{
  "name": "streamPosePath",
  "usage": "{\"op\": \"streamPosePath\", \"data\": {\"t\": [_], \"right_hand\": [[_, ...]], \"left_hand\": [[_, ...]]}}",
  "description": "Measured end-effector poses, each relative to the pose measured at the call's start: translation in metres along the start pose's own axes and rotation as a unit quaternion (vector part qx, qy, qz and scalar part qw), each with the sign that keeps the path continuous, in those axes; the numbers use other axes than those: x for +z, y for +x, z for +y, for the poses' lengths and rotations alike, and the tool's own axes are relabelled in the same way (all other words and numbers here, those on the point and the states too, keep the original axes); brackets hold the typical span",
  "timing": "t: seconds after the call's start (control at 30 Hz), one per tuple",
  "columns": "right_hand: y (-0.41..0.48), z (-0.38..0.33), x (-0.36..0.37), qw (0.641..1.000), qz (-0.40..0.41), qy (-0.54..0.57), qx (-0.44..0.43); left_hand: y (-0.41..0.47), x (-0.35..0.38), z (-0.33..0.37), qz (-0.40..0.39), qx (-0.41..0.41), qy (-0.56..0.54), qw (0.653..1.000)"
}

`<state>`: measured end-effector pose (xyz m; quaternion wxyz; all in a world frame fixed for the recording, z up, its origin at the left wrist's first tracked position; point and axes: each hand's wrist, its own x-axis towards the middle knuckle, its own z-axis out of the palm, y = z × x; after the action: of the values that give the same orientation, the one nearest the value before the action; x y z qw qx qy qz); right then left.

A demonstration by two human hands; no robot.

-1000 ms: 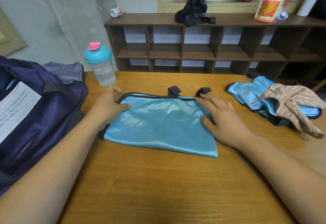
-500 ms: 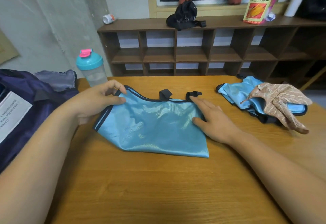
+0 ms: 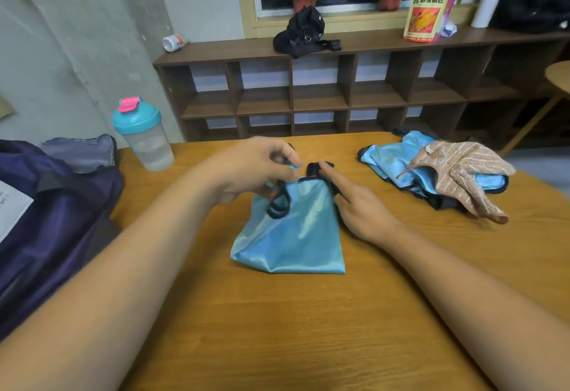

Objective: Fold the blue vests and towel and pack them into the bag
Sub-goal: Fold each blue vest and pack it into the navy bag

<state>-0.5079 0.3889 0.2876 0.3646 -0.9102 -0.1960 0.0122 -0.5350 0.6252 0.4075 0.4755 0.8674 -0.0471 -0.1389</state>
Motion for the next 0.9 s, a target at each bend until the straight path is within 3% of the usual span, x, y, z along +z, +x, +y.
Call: {"op": "streamPosePath", "data": {"t": [0.13,0.37,0.53,0.67,0.77,0.9], "right_hand": [[0.000,0.000,-0.001,1.000,-0.005,-0.007,0.003],[0.001,0.001,-0.001,1.000,-0.006,-0.011,-0.002],[0.001,0.002,-0.002,1.000,0.003,-0.021,-0.019],[-0.002,-0.002,-0.007,0.993,0.097,0.061,0.013],[-0.011,-0.017,-0.012,0.986,0.159,0.043,-0.039],[-0.032,-0.052,-0.007,0.988,0.063,0.086,-0.113]], "left_hand": [[0.018,0.044,-0.005,-0.055,-0.020,0.016,0.998],[0.024,0.071,-0.018,-0.024,-0.002,0.039,0.999],[0.019,0.077,-0.031,-0.008,0.034,-0.018,0.999],[0.008,0.070,-0.040,-0.022,0.065,-0.040,0.997],[-0.005,0.063,-0.047,-0.042,0.096,0.008,0.995],[-0.021,0.061,-0.057,-0.023,0.169,0.021,0.985]]}}
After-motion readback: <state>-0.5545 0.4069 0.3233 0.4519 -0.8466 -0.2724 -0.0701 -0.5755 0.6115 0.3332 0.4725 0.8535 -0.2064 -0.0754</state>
